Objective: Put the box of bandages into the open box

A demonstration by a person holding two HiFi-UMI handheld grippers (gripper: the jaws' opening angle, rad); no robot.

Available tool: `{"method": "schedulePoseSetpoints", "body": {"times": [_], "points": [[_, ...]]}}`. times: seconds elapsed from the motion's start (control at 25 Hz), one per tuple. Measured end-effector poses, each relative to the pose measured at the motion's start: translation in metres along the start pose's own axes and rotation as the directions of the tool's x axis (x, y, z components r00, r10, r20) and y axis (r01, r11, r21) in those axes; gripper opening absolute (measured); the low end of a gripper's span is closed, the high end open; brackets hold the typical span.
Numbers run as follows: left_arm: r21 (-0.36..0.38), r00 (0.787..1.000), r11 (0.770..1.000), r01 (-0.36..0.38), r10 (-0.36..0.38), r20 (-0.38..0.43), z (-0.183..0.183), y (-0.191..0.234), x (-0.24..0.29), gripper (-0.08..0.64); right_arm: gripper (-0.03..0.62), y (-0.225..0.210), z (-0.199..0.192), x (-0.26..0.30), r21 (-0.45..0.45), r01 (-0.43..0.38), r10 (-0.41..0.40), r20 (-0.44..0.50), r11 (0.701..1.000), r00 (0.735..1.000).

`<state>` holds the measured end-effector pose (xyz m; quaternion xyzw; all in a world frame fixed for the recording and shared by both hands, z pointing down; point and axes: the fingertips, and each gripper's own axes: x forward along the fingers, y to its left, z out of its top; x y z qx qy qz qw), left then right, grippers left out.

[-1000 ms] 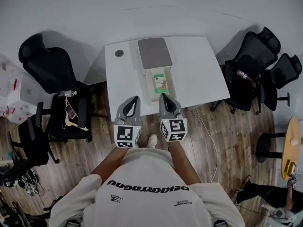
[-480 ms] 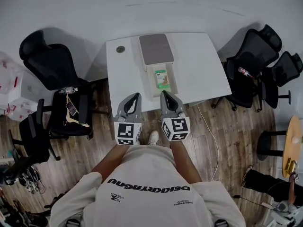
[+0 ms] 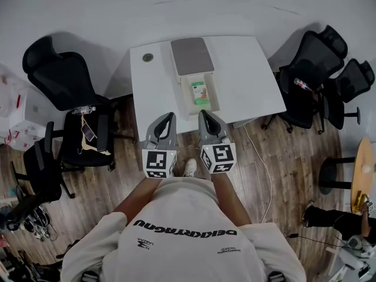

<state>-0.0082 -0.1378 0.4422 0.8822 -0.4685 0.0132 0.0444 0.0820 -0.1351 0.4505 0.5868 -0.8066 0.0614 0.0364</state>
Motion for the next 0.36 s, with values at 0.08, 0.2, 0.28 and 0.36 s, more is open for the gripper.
{"method": "schedulePoseSetpoints", "body": {"times": [0.08,0.2,0.28,0.36], "points": [[0.000,1.000,1.000,0.004,-0.004,0.004,0.001,-0.002,-0.001,0.000,-0.003,0.001,0.002,-0.002,-0.002,0.001,-0.001,0.005,1.000,1.000],[0.008,1.000,1.000,0.007,-0.007,0.011,0.003,-0.005,-0.003,0.000,-0.003,0.003,0.004,-0.006,-0.005,0.000,0.000,0.012,1.000,1.000],[0.015,1.000,1.000,0.007,-0.008,0.016,0.004,-0.006,-0.005,0.000,-0.003,0.003,0.005,-0.009,-0.007,0.003,-0.003,0.016,1.000,1.000],[0.024,1.000,1.000,0.006,-0.006,0.018,0.005,-0.007,-0.007,0.000,-0.003,0.003,0.006,-0.012,-0.008,0.006,-0.006,0.019,1.000,1.000]]}}
